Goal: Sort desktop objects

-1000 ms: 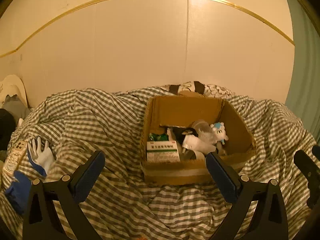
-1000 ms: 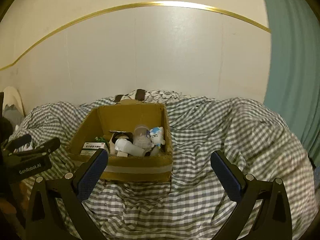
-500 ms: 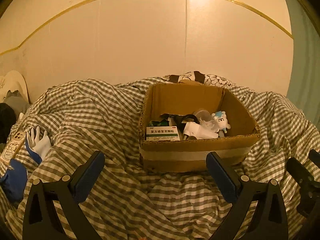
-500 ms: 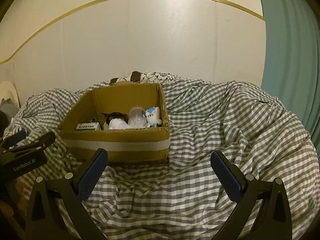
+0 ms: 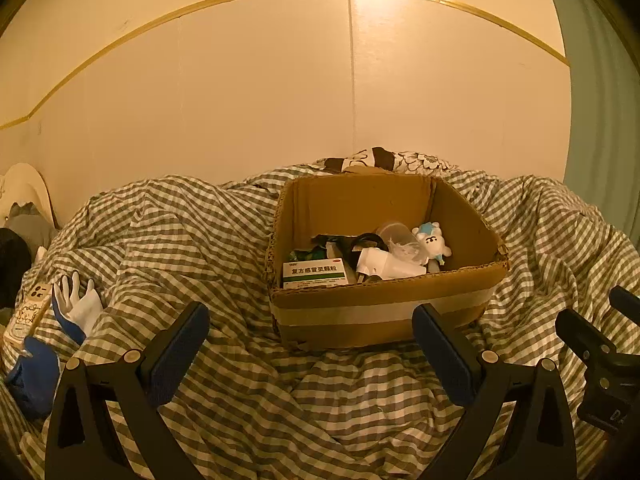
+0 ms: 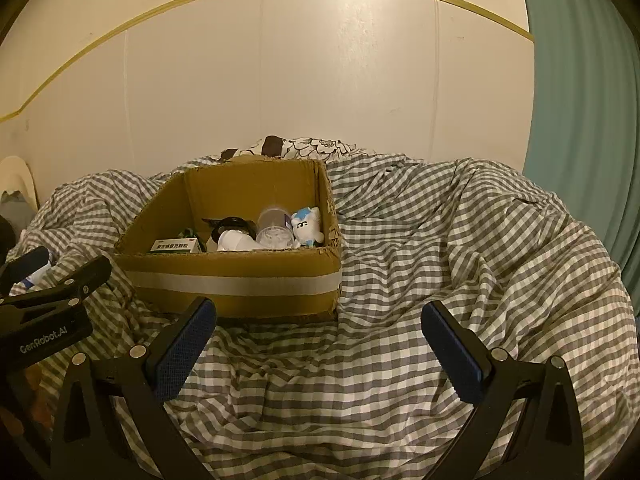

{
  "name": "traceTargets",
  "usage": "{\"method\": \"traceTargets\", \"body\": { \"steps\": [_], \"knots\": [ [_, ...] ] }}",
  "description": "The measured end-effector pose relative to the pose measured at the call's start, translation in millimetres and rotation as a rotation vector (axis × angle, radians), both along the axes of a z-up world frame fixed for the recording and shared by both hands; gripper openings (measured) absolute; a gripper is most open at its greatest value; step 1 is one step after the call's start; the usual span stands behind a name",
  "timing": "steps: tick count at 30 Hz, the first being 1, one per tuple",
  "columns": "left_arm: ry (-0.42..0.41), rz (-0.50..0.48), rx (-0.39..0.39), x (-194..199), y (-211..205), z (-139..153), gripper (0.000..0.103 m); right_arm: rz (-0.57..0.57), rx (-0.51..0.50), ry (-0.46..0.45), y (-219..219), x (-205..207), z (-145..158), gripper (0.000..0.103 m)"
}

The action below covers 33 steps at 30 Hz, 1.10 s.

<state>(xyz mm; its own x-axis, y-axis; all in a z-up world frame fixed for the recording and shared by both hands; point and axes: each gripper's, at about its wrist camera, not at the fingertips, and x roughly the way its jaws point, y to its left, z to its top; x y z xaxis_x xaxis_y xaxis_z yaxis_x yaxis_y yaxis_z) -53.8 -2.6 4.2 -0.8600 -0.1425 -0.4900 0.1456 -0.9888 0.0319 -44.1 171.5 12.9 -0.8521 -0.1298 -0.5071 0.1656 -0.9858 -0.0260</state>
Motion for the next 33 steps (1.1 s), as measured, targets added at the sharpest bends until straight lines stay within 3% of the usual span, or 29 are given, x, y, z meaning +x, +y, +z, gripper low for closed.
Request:
{"method": "traceTargets", "body": {
  "steps": [33],
  "knots": [
    [0.003,-0.038,-0.007,-0.3,2.2,-3.7,0.103,-0.005,0.005,-0.027,-2.8,-2.5,-4.0,0.103]
  ]
}}
